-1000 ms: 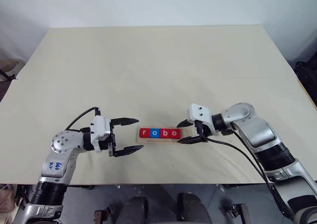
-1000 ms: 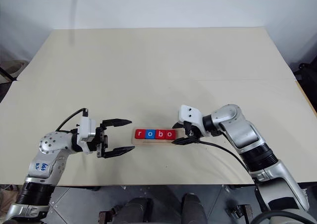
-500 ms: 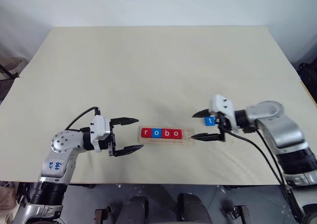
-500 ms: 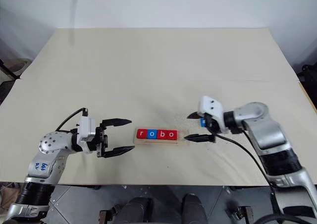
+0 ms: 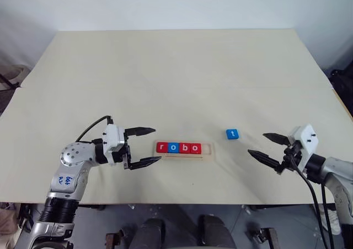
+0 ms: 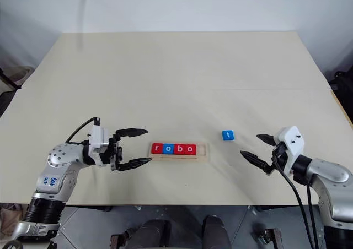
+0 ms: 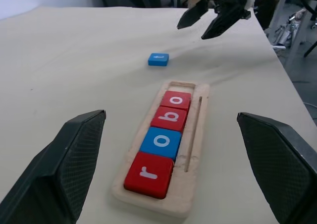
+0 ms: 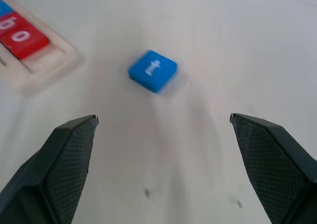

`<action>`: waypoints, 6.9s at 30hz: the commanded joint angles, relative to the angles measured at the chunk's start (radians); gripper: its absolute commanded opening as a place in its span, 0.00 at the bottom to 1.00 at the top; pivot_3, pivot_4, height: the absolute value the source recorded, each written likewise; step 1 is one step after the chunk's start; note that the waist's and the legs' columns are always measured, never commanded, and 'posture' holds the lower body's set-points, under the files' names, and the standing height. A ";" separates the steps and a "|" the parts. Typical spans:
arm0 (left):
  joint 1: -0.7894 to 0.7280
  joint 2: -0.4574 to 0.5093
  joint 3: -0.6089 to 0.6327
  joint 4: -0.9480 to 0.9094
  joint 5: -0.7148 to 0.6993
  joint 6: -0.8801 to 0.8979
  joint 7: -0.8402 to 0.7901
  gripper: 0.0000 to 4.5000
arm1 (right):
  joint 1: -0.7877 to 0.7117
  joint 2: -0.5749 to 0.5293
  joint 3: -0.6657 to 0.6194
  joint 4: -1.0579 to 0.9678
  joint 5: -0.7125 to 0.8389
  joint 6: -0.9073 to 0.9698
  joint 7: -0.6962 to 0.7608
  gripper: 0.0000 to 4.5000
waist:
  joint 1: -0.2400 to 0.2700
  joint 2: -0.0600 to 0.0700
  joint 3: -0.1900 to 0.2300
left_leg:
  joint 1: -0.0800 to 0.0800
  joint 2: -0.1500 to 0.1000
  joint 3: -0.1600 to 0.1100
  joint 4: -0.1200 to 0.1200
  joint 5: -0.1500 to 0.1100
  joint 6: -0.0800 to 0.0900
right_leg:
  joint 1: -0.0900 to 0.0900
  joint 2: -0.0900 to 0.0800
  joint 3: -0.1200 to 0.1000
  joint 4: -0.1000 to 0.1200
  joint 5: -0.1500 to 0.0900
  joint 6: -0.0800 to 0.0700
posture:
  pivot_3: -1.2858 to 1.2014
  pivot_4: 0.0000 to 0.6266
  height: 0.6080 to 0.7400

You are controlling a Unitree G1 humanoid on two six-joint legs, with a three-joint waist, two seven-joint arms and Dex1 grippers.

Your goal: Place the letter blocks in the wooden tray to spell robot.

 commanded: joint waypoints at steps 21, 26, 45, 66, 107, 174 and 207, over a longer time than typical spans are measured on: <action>0.001 0.001 0.016 -0.016 0.001 -0.014 -0.007 1.00 | -0.244 0.239 0.248 -0.155 -0.035 0.405 -0.521 0.99 | -0.003 0.000 0.000 | 0.000 0.000 -0.002 -0.001 0.000 0.000 | -0.001 -0.001 0.000 0.000 0.000 0.000 | 0.52 0.24 1.00; 0.018 0.010 0.025 -0.036 -0.004 -0.012 0.002 1.00 | -0.270 0.317 0.286 -0.159 -0.116 0.441 -0.677 0.95 | -0.003 0.000 0.000 | 0.000 0.000 -0.002 -0.001 0.000 0.000 | -0.001 -0.001 0.000 0.001 0.000 0.000 | 0.52 0.24 1.00; 0.009 0.006 0.017 -0.025 -0.006 -0.012 -0.007 1.00 | -0.187 0.336 0.187 -0.408 -0.095 0.643 -0.753 0.33 | -0.004 0.000 0.000 | 0.000 0.000 -0.002 -0.002 0.000 0.000 | -0.003 0.000 0.001 0.005 0.000 0.000 | 0.52 0.24 1.00; -0.012 -0.002 0.003 -0.002 -0.002 0.000 -0.040 1.00 | -0.085 0.248 0.051 -0.410 0.098 0.526 -0.465 0.99 | -0.004 0.000 0.000 | 0.001 -0.001 -0.001 -0.004 0.000 0.000 | -0.003 0.000 0.001 0.004 0.000 0.000 | 0.52 0.24 1.00; 0.016 0.038 0.008 -0.079 -0.016 0.021 -0.087 1.00 | -0.456 -0.220 0.422 0.518 -0.185 -0.493 0.552 0.99 | -0.001 0.000 0.000 | 0.000 0.000 -0.001 0.001 0.000 0.000 | 0.001 -0.001 -0.001 -0.002 0.000 0.000 | 0.52 0.24 1.00; 0.072 0.044 0.026 -0.123 -0.012 0.010 -0.013 1.00 | -0.645 -0.023 0.543 0.306 -0.171 -0.155 0.423 0.99 | -0.004 0.001 0.000 | -0.001 0.000 -0.002 0.001 0.000 0.000 | -0.001 -0.001 -0.001 -0.001 0.000 0.000 | 0.52 0.24 1.00; 0.067 0.041 0.025 -0.122 -0.009 0.006 0.000 1.00 | -0.623 -0.005 0.607 0.363 -0.231 -0.181 0.425 0.00 | -0.005 0.001 0.000 | -0.001 0.000 -0.002 0.000 0.000 0.000 | -0.001 -0.001 -0.001 -0.001 0.000 0.000 | 0.52 0.24 1.00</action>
